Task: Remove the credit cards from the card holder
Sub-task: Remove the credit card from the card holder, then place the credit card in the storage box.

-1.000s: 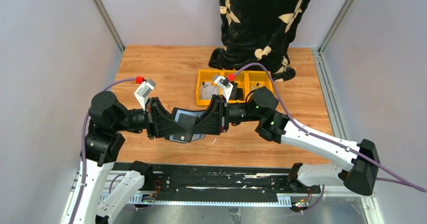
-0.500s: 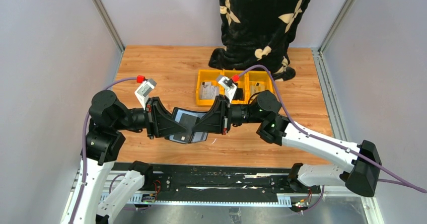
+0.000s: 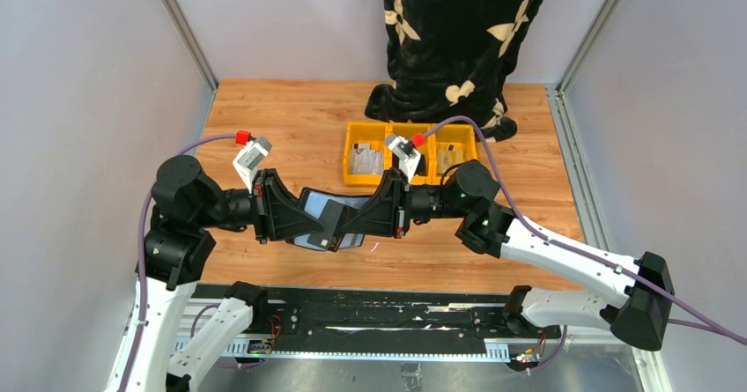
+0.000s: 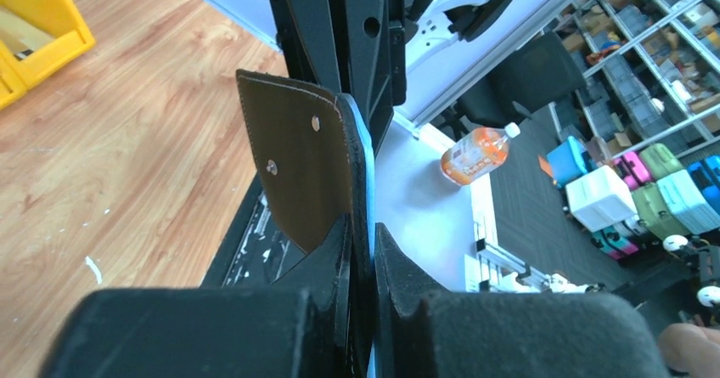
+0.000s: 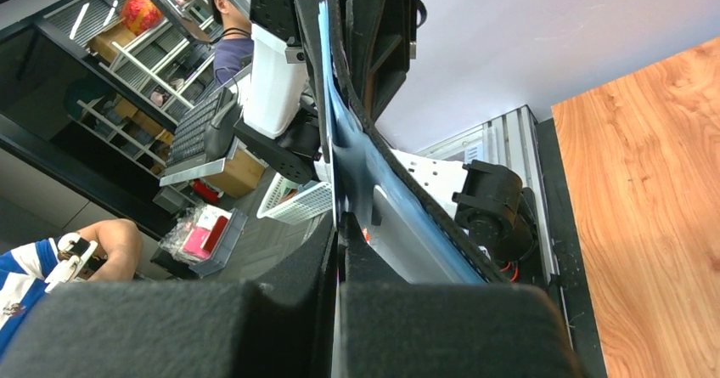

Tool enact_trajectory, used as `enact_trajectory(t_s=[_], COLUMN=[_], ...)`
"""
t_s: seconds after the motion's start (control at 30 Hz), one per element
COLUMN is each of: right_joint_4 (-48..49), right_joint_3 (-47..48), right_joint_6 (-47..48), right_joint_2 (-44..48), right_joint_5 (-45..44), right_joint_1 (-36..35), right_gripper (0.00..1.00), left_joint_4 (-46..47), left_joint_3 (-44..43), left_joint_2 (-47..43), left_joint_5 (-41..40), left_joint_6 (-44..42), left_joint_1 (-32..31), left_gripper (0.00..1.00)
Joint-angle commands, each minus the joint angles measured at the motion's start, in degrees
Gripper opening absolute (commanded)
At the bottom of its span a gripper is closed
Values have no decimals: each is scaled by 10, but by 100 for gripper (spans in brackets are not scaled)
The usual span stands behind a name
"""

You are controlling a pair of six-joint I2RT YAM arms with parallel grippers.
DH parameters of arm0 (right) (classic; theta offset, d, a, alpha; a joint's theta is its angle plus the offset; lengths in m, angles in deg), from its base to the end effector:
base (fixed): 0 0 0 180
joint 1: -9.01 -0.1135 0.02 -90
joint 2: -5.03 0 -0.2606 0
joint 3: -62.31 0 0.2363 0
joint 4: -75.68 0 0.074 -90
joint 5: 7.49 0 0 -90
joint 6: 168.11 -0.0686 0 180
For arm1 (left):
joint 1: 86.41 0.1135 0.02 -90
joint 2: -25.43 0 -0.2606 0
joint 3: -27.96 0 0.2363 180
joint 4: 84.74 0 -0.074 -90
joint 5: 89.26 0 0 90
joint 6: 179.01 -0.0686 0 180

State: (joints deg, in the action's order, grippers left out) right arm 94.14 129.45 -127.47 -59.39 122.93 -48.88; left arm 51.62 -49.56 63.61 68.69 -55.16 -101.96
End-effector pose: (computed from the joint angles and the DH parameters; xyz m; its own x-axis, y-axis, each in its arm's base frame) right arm 0.1012 0.2449 0.4054 -0.6081 0.1178 -0.7851 -0.7750 -0.3022 0.5550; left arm 0.0768 -0.0874 0.4169 -0.6120 -0.0468 -0.7895 0.7828 0.1058 -0.6132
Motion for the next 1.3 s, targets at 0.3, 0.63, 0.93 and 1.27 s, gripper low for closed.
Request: enact_trajectory(t_s=[0.3, 0.63, 0.93, 1.27], right_joint_4=[-114, -446, -549, -584], right_joint_3=[-3, 51, 173, 338], right_joint_6=[27, 186, 313, 370], right_joint_2=[44, 49, -131, -375], right_joint_5=[19, -28, -221, -261], right_joint_1=[69, 269, 346, 360], right_gripper=[0, 0, 0, 0], left_joint_4=[-237, -270, -280, -288], left_joint_3=[-103, -115, -114, -121], left_joint_2=[34, 17, 9, 6], left_joint_5=[-191, -292, -272, -227], left_joint_6=[-281, -393, -422, -423], left_joint_1=[2, 2, 2, 2], left_gripper=[1, 0, 0, 0])
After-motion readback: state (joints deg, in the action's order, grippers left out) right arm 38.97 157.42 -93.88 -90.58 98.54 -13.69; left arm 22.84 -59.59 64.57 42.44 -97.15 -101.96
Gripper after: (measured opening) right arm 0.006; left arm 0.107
